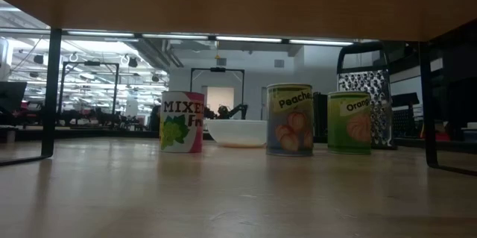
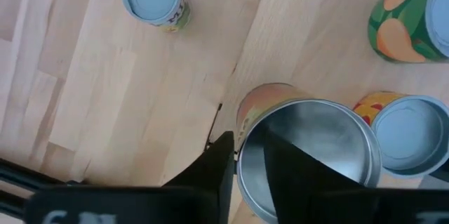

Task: Pick and place cans onto a shelf
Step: Adjust the canned pineapple on the shelf

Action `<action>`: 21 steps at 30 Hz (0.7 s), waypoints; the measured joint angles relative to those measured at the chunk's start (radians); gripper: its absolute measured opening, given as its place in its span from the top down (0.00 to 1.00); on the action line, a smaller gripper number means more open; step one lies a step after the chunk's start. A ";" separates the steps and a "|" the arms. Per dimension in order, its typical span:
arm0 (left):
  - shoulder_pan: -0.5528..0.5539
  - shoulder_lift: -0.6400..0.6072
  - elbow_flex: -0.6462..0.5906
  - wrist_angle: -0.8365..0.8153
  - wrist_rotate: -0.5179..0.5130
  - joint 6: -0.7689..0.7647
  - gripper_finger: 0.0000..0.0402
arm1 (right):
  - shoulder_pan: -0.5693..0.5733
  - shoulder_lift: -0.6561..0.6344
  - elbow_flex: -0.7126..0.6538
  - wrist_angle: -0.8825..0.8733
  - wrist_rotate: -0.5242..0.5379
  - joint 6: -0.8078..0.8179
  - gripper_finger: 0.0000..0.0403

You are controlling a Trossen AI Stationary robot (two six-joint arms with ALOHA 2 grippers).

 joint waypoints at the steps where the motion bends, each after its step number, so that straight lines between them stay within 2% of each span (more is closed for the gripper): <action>1: 0.000 0.000 0.000 0.000 0.000 0.000 0.83 | 0.000 0.000 0.000 0.000 0.000 0.000 0.82; 12: 0.000 0.000 0.000 0.001 -0.006 0.001 0.99 | 0.000 0.000 0.000 0.000 0.000 0.000 0.82; 21: 0.001 0.000 0.000 0.001 -0.037 0.062 0.99 | 0.000 0.000 0.000 0.000 0.000 0.000 0.82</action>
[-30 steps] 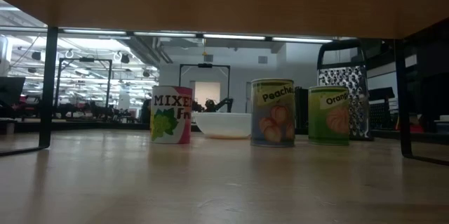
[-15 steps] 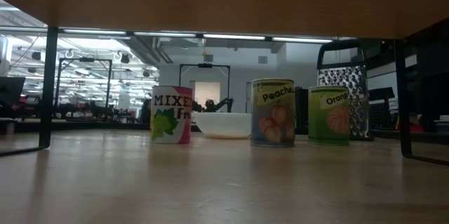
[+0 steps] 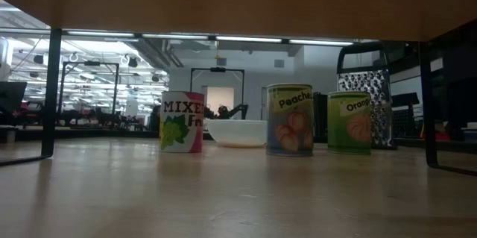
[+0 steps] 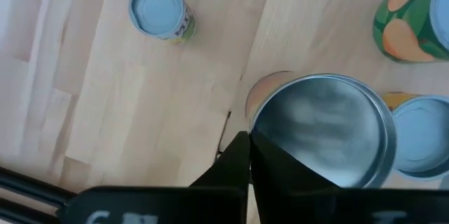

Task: Pick and place cans onto a shelf
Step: Adjust the canned pineapple on the shelf

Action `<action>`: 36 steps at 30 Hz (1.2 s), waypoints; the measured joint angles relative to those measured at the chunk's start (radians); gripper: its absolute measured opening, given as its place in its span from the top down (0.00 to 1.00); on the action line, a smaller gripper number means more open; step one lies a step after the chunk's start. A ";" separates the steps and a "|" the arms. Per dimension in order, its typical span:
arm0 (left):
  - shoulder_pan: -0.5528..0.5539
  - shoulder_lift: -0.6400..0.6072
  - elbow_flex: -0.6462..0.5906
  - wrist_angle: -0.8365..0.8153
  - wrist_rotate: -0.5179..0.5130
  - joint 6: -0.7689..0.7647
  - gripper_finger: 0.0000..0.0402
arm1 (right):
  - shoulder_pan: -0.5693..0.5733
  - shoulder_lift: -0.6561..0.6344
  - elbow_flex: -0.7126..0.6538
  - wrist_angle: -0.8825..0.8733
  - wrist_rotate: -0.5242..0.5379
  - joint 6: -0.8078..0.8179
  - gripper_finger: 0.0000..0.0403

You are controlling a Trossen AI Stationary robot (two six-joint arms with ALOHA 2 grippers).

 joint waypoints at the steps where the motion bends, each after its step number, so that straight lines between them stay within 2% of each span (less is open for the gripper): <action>1: 0.002 0.000 0.000 0.000 -0.001 0.013 0.99 | 0.000 0.000 0.000 0.000 0.000 0.000 0.82; 14: 0.041 0.000 0.000 0.025 0.017 0.317 1.00 | 0.000 0.000 0.000 0.000 0.000 0.000 0.82; 21: 0.063 0.000 0.000 0.039 0.066 0.462 1.00 | 0.000 0.000 0.000 0.000 0.000 0.000 0.82; 26: 0.065 0.000 0.000 0.071 0.059 0.512 0.97 | 0.000 0.000 0.000 0.000 0.000 0.000 0.82; 36: 0.065 0.000 0.000 0.086 0.056 0.512 0.89 | 0.000 0.000 0.000 0.000 0.000 0.000 0.82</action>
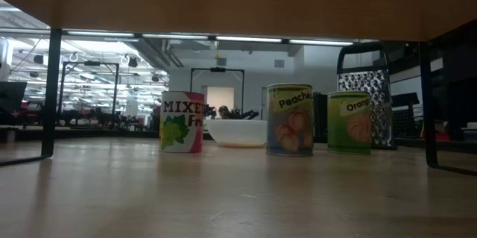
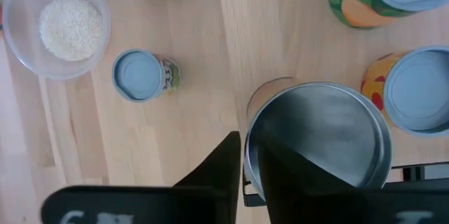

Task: Pick and place cans onto a shelf
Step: Adjust the canned pineapple on the shelf, then put the large canned peaches on the shelf

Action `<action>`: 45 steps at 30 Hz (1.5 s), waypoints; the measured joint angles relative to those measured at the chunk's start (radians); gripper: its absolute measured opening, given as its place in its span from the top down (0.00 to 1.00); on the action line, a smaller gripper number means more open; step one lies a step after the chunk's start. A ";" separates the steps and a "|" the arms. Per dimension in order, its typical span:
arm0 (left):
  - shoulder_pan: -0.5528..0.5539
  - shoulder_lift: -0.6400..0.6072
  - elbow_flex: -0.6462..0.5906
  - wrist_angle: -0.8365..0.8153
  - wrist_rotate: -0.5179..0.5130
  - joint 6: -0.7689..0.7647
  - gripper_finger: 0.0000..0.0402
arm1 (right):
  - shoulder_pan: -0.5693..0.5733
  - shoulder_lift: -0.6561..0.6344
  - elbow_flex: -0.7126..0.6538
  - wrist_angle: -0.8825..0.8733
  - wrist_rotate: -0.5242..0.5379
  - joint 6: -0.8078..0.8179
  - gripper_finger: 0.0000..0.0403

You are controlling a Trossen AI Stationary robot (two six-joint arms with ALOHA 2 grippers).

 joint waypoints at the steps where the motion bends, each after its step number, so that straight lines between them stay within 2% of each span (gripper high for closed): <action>1: 0.000 0.000 0.000 0.002 0.000 0.000 0.88 | 0.000 0.000 0.000 0.000 0.000 0.000 0.82; 9: 0.000 0.000 0.000 0.009 0.000 0.000 0.80 | 0.000 0.000 0.000 0.000 0.000 0.000 0.82; 30: -0.001 -0.007 0.000 0.016 0.000 0.002 0.80 | 0.000 0.000 0.000 0.000 0.000 0.000 0.82; 41: -0.002 -0.083 0.000 0.046 -0.001 0.002 0.80 | 0.000 0.000 0.000 0.000 0.000 0.000 0.82; 45: -0.007 -0.134 0.000 0.044 -0.052 0.003 0.80 | 0.000 0.000 0.000 0.000 0.000 0.000 0.82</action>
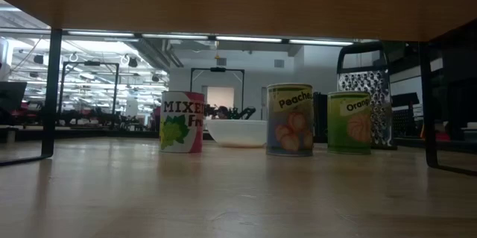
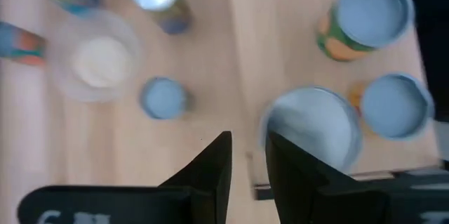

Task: Pick and place cans onto a shelf
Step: Put the large canned peaches on the shelf

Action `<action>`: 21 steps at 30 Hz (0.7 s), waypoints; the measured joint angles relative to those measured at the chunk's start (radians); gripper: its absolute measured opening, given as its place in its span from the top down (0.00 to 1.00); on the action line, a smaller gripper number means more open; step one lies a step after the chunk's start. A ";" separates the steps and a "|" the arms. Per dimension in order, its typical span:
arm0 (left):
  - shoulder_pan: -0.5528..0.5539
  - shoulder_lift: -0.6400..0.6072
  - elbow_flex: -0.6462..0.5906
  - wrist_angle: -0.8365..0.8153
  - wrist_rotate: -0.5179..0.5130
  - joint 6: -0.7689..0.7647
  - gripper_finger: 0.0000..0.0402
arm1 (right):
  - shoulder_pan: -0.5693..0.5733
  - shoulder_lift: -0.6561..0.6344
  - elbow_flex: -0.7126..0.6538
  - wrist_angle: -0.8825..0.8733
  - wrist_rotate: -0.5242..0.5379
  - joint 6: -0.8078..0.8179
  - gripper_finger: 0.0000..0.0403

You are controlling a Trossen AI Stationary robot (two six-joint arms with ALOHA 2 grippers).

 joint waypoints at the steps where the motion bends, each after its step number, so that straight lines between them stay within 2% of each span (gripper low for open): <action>1: -0.008 -0.016 0.000 -0.001 -0.034 0.003 0.80 | 0.000 0.000 0.000 0.001 0.000 0.000 0.82; 5: -0.054 -0.078 0.000 -0.003 -0.209 0.045 0.80 | 0.000 0.000 0.000 0.001 0.000 0.000 0.82; 8: -0.088 -0.121 -0.001 -0.003 -0.302 0.051 0.80 | 0.000 0.000 0.000 0.000 0.000 0.000 0.82; 11: -0.115 -0.177 -0.068 0.024 -0.379 0.051 0.80 | 0.000 0.000 0.000 0.000 0.000 0.000 0.82; 15: -0.127 -0.309 -0.315 0.172 -0.437 0.051 0.80 | 0.000 0.000 0.000 0.000 0.000 0.000 0.82; 21: -0.104 -0.537 -0.758 0.525 -0.452 0.128 0.80 | 0.000 0.000 0.000 0.000 0.000 0.000 0.82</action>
